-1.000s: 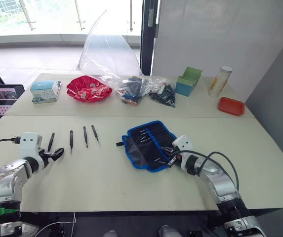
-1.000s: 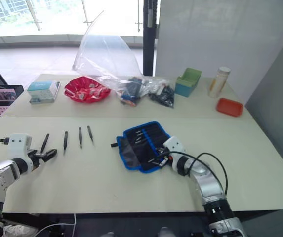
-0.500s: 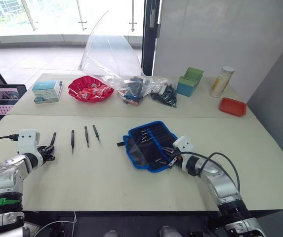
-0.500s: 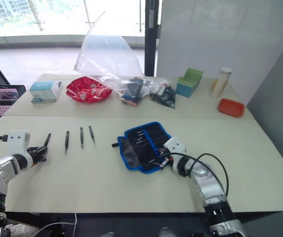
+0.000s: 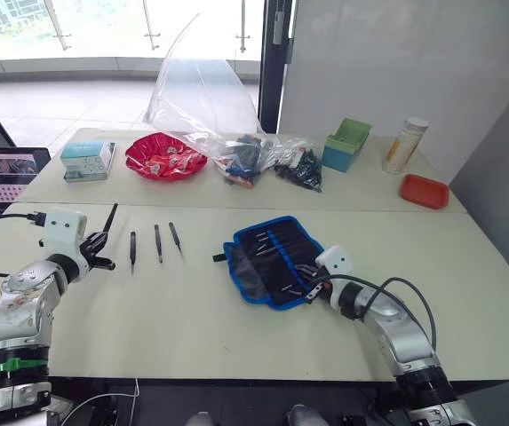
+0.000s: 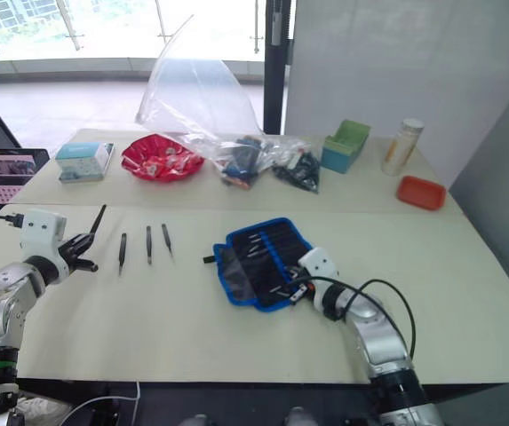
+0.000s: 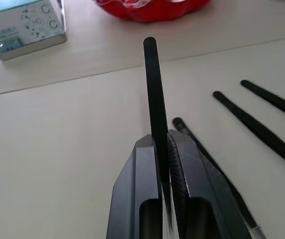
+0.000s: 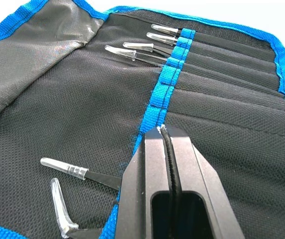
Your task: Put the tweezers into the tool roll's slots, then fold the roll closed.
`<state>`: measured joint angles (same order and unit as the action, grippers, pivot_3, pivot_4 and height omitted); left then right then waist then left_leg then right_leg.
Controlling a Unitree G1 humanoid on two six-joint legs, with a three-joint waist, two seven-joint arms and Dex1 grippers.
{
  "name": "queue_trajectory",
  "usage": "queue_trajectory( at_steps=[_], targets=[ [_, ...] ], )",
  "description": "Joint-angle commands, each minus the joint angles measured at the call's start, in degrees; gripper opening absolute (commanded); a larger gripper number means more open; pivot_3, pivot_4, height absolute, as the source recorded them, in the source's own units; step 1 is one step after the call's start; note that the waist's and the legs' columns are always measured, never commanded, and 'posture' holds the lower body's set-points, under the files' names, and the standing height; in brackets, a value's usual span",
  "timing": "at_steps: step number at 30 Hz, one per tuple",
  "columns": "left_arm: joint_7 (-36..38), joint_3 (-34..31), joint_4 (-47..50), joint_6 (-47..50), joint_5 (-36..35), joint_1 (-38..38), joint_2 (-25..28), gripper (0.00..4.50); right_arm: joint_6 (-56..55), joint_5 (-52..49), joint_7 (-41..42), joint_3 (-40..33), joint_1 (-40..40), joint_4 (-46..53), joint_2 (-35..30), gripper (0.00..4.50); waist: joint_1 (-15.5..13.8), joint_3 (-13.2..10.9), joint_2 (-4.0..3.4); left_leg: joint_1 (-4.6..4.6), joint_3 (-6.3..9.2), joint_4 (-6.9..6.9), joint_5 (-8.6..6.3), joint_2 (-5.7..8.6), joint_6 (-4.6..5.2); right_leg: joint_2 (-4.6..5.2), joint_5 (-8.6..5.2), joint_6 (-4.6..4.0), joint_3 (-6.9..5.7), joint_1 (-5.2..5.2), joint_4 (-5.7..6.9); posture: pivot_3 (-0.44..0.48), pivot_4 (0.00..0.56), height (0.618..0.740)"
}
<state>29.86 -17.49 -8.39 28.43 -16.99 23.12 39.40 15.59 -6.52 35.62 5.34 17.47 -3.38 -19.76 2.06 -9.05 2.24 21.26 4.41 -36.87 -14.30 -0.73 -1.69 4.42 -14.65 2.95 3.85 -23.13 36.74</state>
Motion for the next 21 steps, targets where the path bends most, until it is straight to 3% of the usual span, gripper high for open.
queue_trajectory(
  at_steps=[1,11,15,21],
  targets=[
    [6.83,3.77,5.31,-0.09,-2.83,4.27,0.75,0.03,1.54,-0.89,-0.82,-0.37,-0.36,2.36,0.47,0.0,0.05,-0.01,0.0,0.01,-0.01,-0.01,0.0,0.0,0.0,0.0,0.0,0.0,0.0,0.0,0.0,0.0,0.15,0.738],
    [23.83,21.28,8.84,9.81,-4.35,14.48,0.89,0.03,2.83,-0.13,-4.14,0.1,-3.99,4.91,0.99,0.0,0.59,-0.1,-0.12,0.07,-0.03,-0.01,0.01,-0.02,0.02,-0.08,-0.01,0.0,0.03,-0.07,0.03,0.0,0.15,0.738],
    [26.56,30.2,5.5,8.69,2.06,19.82,0.28,0.03,3.03,-0.06,-4.97,0.41,-5.07,5.35,1.03,0.0,0.45,-0.1,-0.12,0.08,-0.02,-0.09,0.01,0.0,0.02,-0.09,-0.01,0.01,0.03,-0.01,0.01,0.0,0.15,0.738],
    [28.91,36.6,-1.18,6.18,7.45,24.3,-2.29,0.03,3.28,0.02,-6.07,0.31,-5.22,5.17,1.09,0.0,0.59,-0.1,-0.13,0.07,-0.02,-0.09,0.02,-0.01,0.03,-0.12,-0.01,0.02,0.03,-0.03,0.02,0.0,0.15,0.738]
  ],
)
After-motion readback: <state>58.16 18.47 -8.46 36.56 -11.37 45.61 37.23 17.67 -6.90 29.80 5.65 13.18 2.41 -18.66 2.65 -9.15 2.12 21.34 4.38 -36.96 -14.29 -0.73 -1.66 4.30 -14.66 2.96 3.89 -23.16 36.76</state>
